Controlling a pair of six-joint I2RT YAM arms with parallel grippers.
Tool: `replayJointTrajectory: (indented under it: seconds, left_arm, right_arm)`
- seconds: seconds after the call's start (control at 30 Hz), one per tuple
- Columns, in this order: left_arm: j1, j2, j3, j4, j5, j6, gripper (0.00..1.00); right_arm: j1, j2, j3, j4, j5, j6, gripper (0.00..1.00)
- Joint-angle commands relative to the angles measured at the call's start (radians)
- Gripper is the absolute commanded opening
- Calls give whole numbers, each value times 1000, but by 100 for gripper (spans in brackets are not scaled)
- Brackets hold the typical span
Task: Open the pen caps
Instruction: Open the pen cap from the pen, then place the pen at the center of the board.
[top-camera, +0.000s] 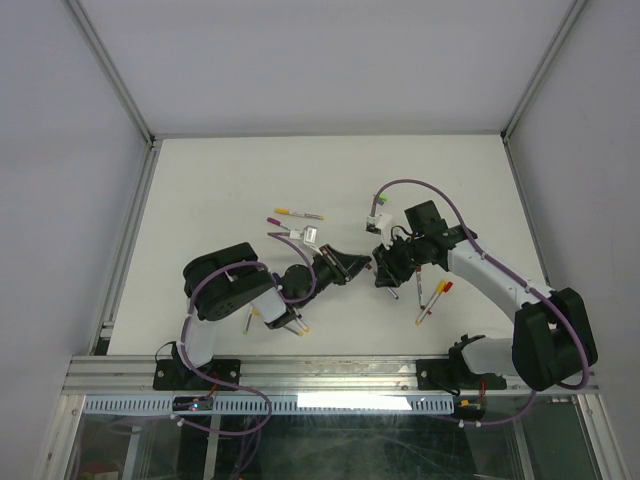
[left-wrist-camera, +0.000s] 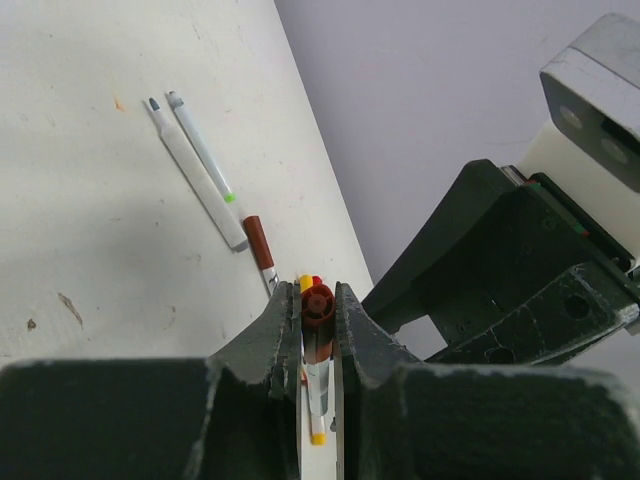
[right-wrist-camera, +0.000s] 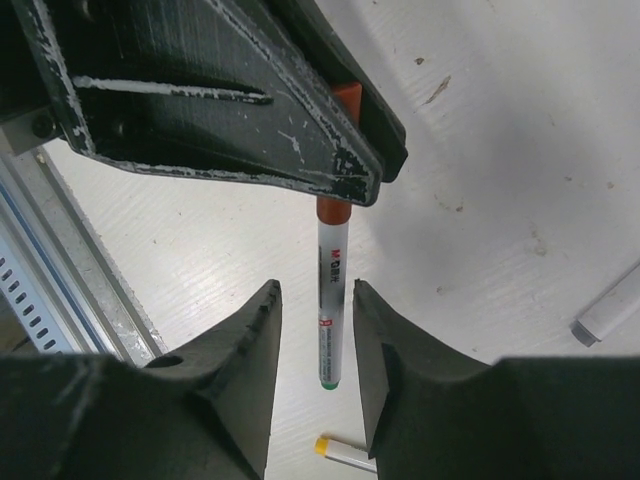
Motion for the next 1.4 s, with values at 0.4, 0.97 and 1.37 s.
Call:
replayJointTrajectory:
  seconds: [0.4,0.97,1.37]
  left_arm:
    - [17,-72,10,292,41,6,0]
    - [302,-194,25,161,-8,27,0]
    - [476,-374,62,-139,85,84,0]
  right_arm:
    - [-4,17,47,14,-8,3,38]
    - [-3,36,51,-17,-41,-15,0]
    - [-10,33,27,105,192,92,0]
